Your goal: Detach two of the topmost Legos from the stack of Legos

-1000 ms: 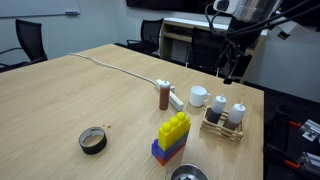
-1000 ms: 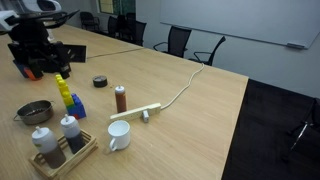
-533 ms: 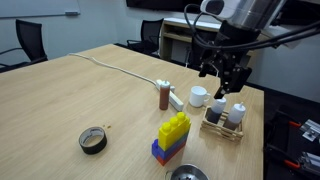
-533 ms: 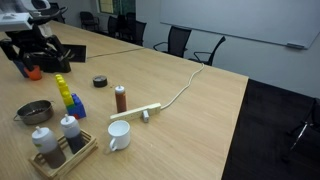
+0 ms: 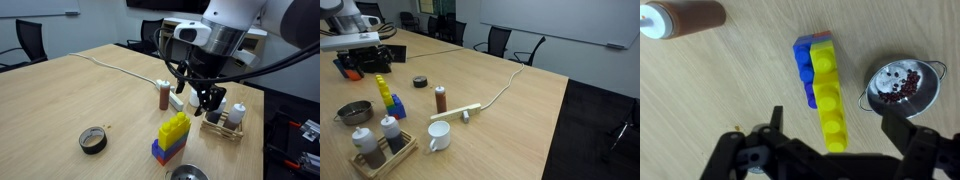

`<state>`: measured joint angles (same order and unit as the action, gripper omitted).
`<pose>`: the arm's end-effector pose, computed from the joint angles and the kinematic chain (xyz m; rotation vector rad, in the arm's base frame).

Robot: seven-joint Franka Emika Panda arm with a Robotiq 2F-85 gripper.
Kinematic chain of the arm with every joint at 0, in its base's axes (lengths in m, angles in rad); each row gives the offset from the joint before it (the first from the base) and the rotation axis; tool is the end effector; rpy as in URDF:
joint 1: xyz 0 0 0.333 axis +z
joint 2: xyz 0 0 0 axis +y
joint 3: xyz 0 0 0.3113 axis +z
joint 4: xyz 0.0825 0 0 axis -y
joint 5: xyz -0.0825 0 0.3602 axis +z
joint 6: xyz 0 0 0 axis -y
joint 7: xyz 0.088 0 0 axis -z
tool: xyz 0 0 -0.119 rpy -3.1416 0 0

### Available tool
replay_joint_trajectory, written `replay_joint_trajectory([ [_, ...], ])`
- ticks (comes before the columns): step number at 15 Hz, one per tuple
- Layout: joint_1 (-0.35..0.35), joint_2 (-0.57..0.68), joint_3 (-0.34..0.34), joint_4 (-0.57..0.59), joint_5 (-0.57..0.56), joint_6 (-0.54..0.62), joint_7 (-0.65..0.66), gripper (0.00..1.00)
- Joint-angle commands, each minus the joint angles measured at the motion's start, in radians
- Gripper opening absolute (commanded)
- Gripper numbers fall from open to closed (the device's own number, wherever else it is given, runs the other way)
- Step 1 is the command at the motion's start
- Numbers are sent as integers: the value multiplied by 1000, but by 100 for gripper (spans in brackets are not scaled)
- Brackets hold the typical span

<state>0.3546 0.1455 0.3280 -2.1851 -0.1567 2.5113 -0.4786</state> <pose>0.4301 0.3469 0.3437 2.4854 1.8340 0.3026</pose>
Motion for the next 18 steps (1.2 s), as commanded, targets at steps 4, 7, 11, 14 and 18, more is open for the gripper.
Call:
replay_joint_trajectory([
  [4,-12,-8,14,2,-4,-4,4,100],
  [7,-7,15,11,18,-31,2,8,100],
  [11,1,53,6,32,-101,13,24,100],
  [14,6,99,9,52,-129,32,38,100],
  [18,14,157,5,92,-160,72,60,100],
])
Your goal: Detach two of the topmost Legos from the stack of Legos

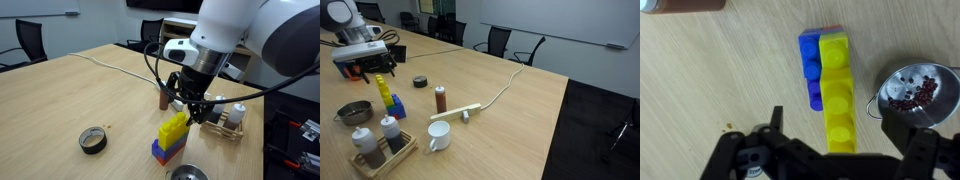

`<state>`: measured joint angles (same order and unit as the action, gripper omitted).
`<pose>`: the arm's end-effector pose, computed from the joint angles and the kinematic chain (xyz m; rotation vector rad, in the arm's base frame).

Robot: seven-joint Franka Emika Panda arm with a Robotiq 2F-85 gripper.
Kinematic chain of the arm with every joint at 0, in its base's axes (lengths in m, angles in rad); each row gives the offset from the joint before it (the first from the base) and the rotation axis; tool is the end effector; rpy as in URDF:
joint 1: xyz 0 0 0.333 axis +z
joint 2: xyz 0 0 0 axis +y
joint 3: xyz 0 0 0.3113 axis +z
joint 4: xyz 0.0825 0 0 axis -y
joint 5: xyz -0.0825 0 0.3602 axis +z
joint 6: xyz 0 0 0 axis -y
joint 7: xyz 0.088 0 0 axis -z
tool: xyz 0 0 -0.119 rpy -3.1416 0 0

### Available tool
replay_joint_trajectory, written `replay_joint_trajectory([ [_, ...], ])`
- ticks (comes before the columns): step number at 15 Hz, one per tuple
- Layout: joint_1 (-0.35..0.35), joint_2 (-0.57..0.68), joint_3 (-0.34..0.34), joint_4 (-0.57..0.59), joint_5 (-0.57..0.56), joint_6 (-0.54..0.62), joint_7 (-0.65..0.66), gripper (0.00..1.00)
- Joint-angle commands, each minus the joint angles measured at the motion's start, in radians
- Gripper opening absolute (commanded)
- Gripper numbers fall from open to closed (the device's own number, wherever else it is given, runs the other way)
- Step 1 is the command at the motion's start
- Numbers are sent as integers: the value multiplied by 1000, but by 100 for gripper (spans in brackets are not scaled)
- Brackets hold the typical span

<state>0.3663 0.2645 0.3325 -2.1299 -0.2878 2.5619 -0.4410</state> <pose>0.4399 0.3673 0.3091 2.3885 1.9071 0.3055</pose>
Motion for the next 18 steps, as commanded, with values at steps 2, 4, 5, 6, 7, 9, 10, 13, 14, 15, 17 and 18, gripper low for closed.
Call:
replay_joint_trajectory([
  [2,4,61,-3,52,-38,26,23,100],
  [4,6,81,-9,60,-55,28,24,100],
  [5,7,89,-11,65,-61,29,26,100],
  [6,7,96,-11,70,-64,31,25,100],
  [7,7,104,-11,76,-67,32,24,100],
  [9,8,111,-12,86,-71,38,24,86],
  [10,8,114,-11,91,-70,41,22,73],
  [13,5,123,-11,102,-65,41,19,55],
  [14,4,124,-10,101,-63,40,17,46],
  [15,3,125,-10,100,-62,39,16,40],
  [17,1,127,-10,99,-58,38,14,27],
  [18,0,127,-10,99,-57,37,15,20],
])
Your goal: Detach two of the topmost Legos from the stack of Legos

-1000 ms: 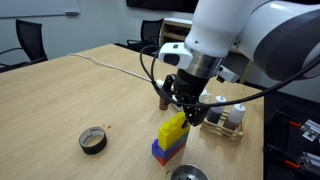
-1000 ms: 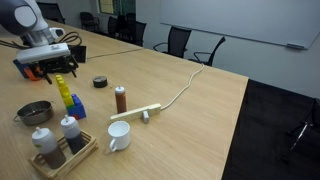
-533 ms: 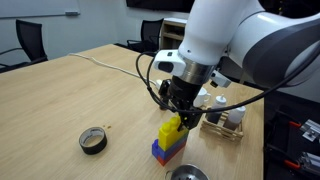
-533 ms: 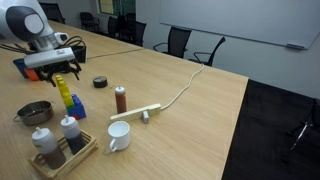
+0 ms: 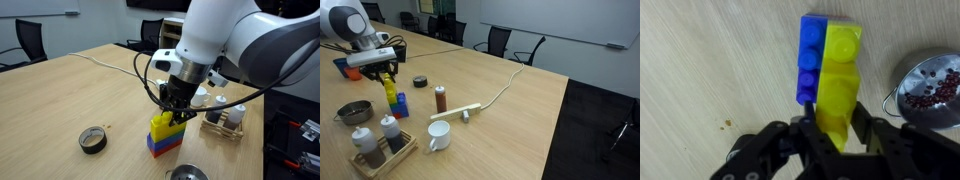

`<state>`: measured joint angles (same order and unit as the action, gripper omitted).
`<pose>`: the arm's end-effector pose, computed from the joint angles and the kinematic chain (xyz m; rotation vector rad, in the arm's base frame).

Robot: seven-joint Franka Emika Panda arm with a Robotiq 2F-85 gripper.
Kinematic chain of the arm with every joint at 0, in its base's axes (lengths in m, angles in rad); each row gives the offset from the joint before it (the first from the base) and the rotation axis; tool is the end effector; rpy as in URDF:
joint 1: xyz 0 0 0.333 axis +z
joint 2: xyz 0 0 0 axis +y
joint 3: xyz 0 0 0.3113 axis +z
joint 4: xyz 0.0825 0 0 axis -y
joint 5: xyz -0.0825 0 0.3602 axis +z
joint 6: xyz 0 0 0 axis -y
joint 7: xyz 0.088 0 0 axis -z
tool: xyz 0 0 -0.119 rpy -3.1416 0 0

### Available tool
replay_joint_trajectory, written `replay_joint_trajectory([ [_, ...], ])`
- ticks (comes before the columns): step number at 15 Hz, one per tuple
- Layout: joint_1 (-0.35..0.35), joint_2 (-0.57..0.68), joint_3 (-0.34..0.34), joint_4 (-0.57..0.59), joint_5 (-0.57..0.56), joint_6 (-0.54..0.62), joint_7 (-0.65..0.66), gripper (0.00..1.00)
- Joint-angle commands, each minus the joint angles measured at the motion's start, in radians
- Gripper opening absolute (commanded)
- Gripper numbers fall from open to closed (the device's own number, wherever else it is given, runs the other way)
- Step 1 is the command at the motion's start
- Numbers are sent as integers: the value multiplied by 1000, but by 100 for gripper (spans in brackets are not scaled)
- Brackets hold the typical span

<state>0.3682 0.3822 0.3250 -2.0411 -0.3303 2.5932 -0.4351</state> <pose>0.4628 0.3807 0.2831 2.3865 1.9303 0.3221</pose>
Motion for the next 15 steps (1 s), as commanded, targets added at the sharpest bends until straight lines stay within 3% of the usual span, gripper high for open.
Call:
replay_joint_trajectory([
  [1,-2,8,-3,11,-15,6,9,19],
  [2,-2,5,-3,10,-15,5,8,22],
  [15,-11,-22,27,34,24,-60,-17,11],
])
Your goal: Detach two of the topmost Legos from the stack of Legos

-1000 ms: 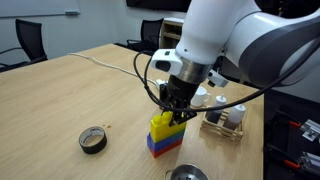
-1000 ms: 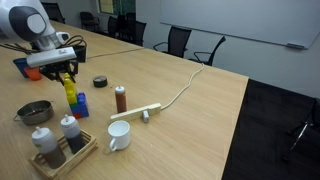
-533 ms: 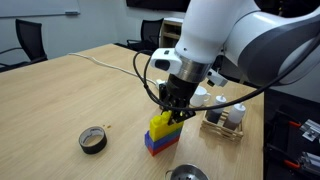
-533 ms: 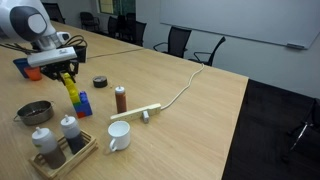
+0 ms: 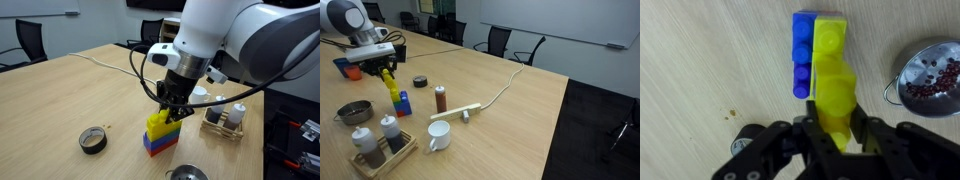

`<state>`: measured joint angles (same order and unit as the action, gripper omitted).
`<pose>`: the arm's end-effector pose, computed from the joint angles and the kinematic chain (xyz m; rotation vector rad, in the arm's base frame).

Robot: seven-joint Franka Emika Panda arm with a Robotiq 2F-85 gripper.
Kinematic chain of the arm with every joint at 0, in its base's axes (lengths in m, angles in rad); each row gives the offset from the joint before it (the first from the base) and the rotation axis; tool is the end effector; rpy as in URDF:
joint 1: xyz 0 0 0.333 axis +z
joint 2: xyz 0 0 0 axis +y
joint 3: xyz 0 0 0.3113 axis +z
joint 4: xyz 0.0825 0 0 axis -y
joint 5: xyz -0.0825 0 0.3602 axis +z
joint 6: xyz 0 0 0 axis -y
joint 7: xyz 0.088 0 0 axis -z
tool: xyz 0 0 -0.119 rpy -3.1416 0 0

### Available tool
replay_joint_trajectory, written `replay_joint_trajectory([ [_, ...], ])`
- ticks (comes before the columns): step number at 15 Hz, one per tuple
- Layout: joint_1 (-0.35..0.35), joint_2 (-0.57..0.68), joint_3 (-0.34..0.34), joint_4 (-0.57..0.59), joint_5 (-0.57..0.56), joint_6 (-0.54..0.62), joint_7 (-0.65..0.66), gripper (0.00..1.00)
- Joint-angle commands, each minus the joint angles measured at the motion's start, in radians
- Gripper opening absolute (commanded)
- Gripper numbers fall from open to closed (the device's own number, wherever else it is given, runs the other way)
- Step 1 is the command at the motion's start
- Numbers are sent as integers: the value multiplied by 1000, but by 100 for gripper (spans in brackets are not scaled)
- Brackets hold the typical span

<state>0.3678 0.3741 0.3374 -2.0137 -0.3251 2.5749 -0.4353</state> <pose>0.4653 0.3887 0.2979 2.3835 1.9312 0.3502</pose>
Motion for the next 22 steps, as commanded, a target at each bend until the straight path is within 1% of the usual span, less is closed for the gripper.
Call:
replay_joint_trajectory([
  [1,-10,-18,14,7,18,-45,-15,11],
  [7,-6,-92,11,-4,6,-30,4,11],
  [10,-12,-164,16,-58,20,-21,11,11],
  [13,-16,-248,16,-157,37,4,45,11],
  [15,-14,-308,11,-238,47,21,94,11],
  [18,-8,-391,7,-356,50,37,219,11],
  [20,-6,-426,8,-423,32,63,346,11],
  [22,-9,-433,13,-476,16,114,478,11],
])
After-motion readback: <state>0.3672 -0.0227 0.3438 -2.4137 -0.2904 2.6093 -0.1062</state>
